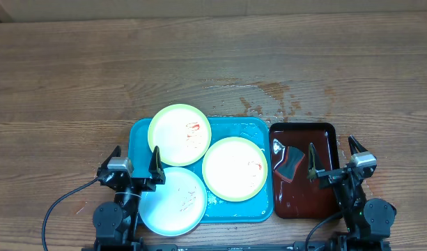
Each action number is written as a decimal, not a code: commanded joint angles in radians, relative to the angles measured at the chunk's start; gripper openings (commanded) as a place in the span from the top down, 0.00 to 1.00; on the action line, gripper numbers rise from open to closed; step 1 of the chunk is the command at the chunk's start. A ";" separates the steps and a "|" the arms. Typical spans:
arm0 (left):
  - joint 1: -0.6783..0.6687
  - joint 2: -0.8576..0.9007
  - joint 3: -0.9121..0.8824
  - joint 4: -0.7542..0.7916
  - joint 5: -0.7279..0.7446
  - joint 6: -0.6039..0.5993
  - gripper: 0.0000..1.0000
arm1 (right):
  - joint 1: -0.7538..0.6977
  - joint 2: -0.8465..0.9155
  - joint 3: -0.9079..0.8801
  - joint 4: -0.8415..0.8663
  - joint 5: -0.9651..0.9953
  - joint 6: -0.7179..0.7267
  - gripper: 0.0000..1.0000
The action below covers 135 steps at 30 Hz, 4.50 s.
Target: Clean dirty plates on tray and stack at the side
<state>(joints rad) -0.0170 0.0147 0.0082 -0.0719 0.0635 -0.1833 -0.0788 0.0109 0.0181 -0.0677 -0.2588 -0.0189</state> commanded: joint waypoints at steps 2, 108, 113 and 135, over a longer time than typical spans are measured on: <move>0.007 -0.010 -0.003 -0.002 0.007 0.007 0.01 | -0.001 -0.008 -0.010 0.006 -0.005 -0.001 0.00; 0.007 -0.010 -0.003 -0.002 0.007 0.007 0.00 | -0.001 0.343 0.309 -0.271 0.014 0.037 0.00; 0.007 -0.010 -0.003 -0.002 0.007 0.007 0.00 | -0.001 0.503 0.453 -0.385 0.013 0.037 0.00; 0.007 -0.010 -0.003 -0.002 0.006 0.007 0.00 | -0.001 1.257 1.194 -1.129 -0.062 0.211 0.00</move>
<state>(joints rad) -0.0170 0.0147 0.0082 -0.0719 0.0635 -0.1833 -0.0788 1.2213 1.1454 -1.1664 -0.3107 0.1570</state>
